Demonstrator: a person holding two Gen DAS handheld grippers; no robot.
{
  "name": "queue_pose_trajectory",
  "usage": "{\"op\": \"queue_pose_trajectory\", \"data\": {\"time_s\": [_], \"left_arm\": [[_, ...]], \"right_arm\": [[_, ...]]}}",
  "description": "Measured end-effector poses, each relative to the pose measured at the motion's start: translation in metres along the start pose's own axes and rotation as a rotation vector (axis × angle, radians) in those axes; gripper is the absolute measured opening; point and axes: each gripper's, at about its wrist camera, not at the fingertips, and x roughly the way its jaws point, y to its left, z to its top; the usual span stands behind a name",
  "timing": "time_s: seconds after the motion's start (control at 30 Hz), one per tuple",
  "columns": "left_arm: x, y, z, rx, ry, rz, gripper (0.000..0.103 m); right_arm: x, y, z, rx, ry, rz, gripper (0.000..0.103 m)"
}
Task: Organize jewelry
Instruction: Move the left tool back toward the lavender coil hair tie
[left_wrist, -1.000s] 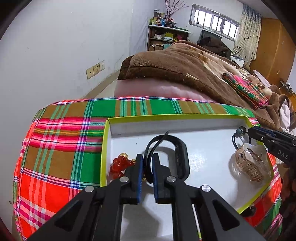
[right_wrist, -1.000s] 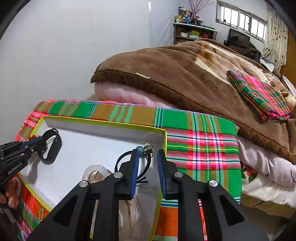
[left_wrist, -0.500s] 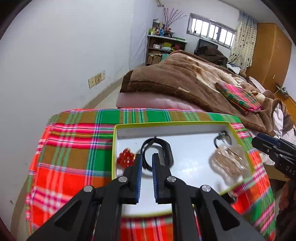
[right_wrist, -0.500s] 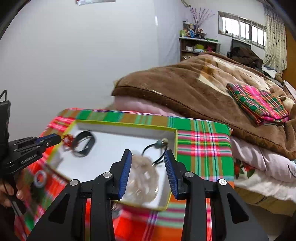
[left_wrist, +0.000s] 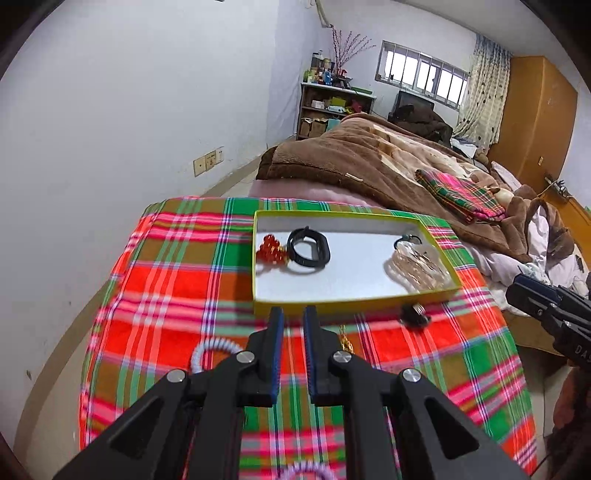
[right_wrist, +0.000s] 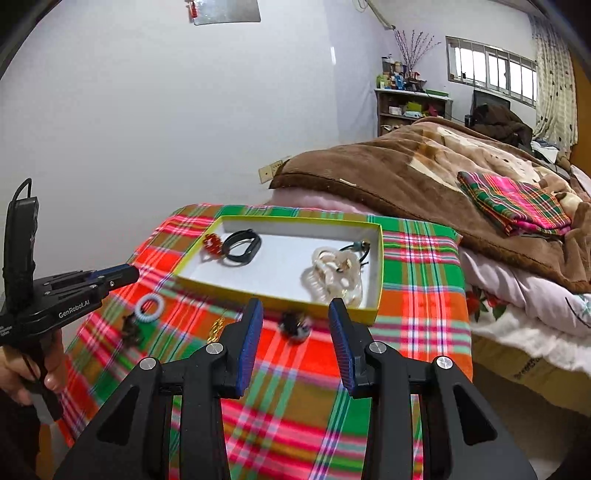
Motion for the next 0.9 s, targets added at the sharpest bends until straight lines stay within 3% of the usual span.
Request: {"op": "queue_pose_trajectory", "data": {"time_s": [0.67,0.9], "left_arm": [[-0.067,-0.013,-0.064,-0.033,-0.023,-0.054,0.011],[-0.073,-0.014,-0.081,-0.026,-0.008,-0.048,0.011]], "right_arm": [[-0.047,0.041,-0.055,-0.039,0.001,0.059,0.038],[-0.05,0.048,-0.062,-0.048,0.005,0.093,0.043]]}}
